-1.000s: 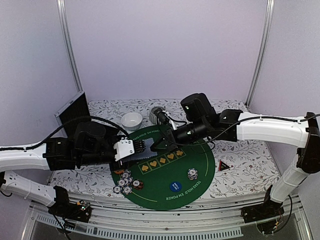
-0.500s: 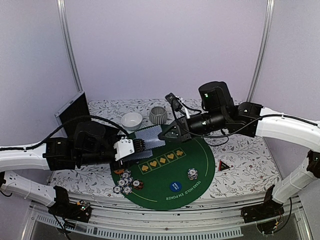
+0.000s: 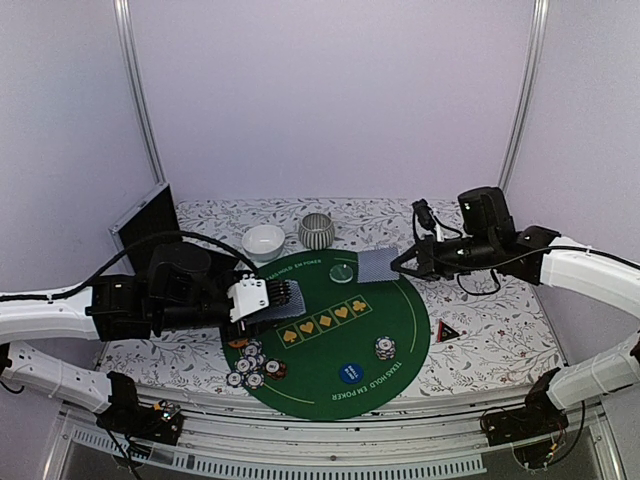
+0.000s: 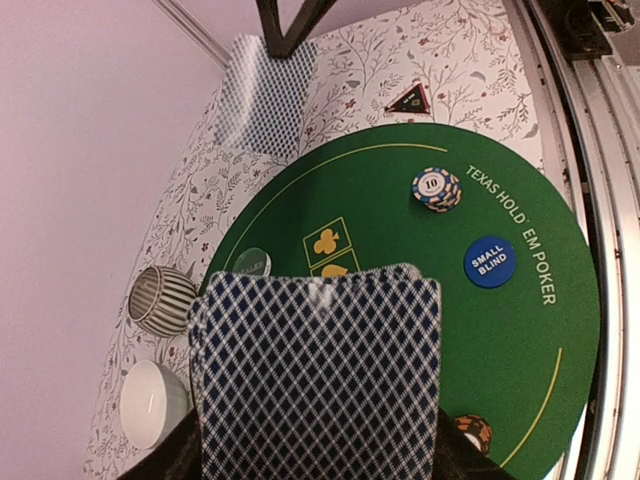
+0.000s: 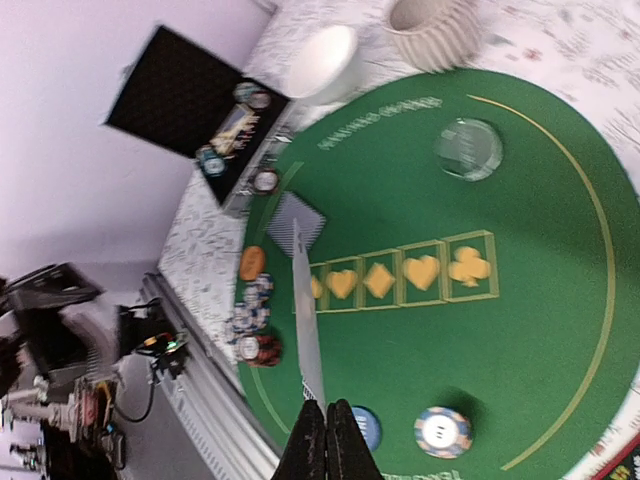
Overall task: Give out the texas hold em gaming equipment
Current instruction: Distribute the poker card in the small blind area, then pick up the poker card from the face-down deck piles.
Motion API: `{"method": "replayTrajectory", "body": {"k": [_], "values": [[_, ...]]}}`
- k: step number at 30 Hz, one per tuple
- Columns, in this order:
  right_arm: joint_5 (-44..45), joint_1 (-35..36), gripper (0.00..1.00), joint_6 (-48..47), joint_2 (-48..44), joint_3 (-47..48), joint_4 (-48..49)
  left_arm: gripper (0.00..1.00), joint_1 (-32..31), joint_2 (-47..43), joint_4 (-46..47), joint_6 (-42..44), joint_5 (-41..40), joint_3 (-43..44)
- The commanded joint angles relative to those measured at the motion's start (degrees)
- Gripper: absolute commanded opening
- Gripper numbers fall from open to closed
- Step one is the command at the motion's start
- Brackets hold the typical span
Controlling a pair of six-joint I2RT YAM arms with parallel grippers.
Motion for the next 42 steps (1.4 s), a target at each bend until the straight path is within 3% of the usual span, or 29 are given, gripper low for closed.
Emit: {"method": "replayTrajectory", "body": {"k": [1, 6, 12, 17, 21, 22, 24, 27, 34, 39, 42], "values": [[2.2, -6.4, 0.02, 0.9, -0.2, -9.1, 2.4, 0.56, 0.8, -0.3, 0.3, -0.6, 0.9, 0.7], [-2.8, -13.1, 0.02, 2.4, 3.4, -17.2, 10.8, 0.55, 0.8, -0.5, 0.0, -0.9, 1.7, 0.8], [-6.5, -13.8, 0.02, 4.0, 8.5, -21.0, 16.8, 0.55, 0.9, -0.9, 0.1, -0.9, 2.0, 0.7], [-6.3, -13.8, 0.02, 6.0, 9.1, -23.3, 18.3, 0.55, 0.9, -1.0, 0.0, -0.8, 1.9, 0.8], [-3.5, -13.8, 0.02, 4.9, 9.9, -23.6, 14.1, 0.55, 0.9, -1.0, -0.2, -0.7, 1.9, 0.7], [-2.9, -13.8, 0.05, 4.7, 9.6, -23.6, 13.4, 0.55, 0.9, -1.0, -0.2, -0.6, 1.9, 0.7], [-1.9, -13.8, 0.24, 4.3, 8.2, -23.4, 11.6, 0.55, 0.9, -1.0, -0.1, -0.6, 2.0, 0.7], [3.6, -13.7, 0.41, 3.7, 4.8, -21.0, 5.0, 0.55, 0.9, -1.1, 0.0, -0.5, 2.0, 0.7], [18.1, -10.5, 0.60, 1.0, -1.8, -10.4, -10.5, 0.55, 0.9, -1.2, -0.1, -0.5, 2.6, 0.6], [28.6, 1.8, 0.72, -2.6, -2.5, -0.7, -13.5, 0.55, 0.9, -1.5, 0.0, 0.0, 3.5, 0.4], [31.2, 12.7, 0.78, -8.5, -1.6, 3.8, -8.5, 0.55, 0.9, -1.7, 0.3, 0.1, 4.2, 0.2]]}}
